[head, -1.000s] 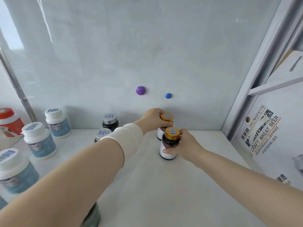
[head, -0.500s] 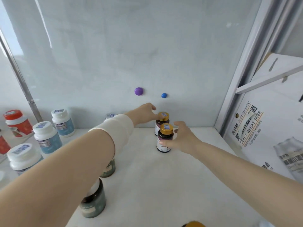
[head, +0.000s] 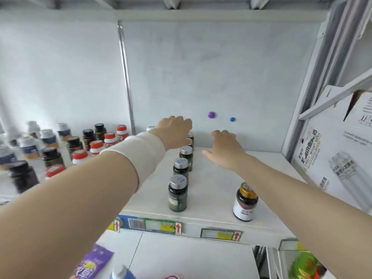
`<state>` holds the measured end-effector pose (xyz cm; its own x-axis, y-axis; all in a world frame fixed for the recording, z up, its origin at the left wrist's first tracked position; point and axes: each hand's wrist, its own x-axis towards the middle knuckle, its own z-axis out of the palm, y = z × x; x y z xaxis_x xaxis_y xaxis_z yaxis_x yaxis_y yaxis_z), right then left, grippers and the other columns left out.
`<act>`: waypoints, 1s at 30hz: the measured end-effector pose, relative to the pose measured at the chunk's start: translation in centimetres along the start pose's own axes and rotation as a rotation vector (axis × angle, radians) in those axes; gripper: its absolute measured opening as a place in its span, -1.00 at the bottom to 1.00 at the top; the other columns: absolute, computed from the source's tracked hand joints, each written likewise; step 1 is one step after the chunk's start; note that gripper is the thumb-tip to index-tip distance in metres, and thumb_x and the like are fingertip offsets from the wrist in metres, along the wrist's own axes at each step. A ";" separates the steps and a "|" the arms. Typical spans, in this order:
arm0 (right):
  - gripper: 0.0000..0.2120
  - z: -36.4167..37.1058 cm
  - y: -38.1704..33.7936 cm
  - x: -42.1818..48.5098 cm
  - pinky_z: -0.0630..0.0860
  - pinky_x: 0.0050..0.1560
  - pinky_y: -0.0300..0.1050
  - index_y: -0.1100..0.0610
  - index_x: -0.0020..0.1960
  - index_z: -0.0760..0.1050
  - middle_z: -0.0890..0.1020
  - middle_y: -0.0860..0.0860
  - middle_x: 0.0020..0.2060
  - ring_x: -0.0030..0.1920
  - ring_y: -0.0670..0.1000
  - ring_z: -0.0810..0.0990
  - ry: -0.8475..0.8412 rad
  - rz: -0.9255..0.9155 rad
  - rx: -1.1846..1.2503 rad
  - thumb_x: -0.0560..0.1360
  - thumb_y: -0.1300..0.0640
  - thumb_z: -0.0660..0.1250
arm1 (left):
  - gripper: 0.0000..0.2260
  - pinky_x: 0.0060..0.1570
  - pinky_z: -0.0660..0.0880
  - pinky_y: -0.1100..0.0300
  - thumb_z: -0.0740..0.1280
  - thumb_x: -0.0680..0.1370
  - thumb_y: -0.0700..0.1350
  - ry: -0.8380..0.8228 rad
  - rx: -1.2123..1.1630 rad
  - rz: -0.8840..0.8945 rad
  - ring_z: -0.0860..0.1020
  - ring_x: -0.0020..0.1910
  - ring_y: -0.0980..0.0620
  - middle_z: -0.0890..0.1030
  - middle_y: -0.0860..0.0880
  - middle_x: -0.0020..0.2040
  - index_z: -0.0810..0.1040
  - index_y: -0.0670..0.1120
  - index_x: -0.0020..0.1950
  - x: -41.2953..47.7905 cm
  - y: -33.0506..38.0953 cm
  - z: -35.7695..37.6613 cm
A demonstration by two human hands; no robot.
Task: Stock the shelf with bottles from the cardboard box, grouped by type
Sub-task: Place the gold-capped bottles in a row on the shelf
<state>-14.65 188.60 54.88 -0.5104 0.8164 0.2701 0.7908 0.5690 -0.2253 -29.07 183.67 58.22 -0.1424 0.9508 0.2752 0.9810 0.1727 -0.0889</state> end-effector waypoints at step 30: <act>-0.52 25.7 -78.5 -7.7 0.28 0.27 0.05 0.18 0.39 0.18 0.31 0.18 0.33 0.31 0.19 0.31 -0.183 -1.085 -0.127 0.55 0.01 0.16 | -0.62 0.20 0.38 0.06 0.23 0.57 -0.04 -0.362 0.453 -0.837 0.44 0.23 -0.13 0.45 -0.13 0.26 0.32 -0.11 0.36 -52.8 -65.3 3.6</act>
<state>-81.49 140.16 46.43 -0.9874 -0.1010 0.1218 -0.0826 0.9856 0.1475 -86.05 123.09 46.08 -0.8654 0.4874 0.1159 0.4161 0.8281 -0.3757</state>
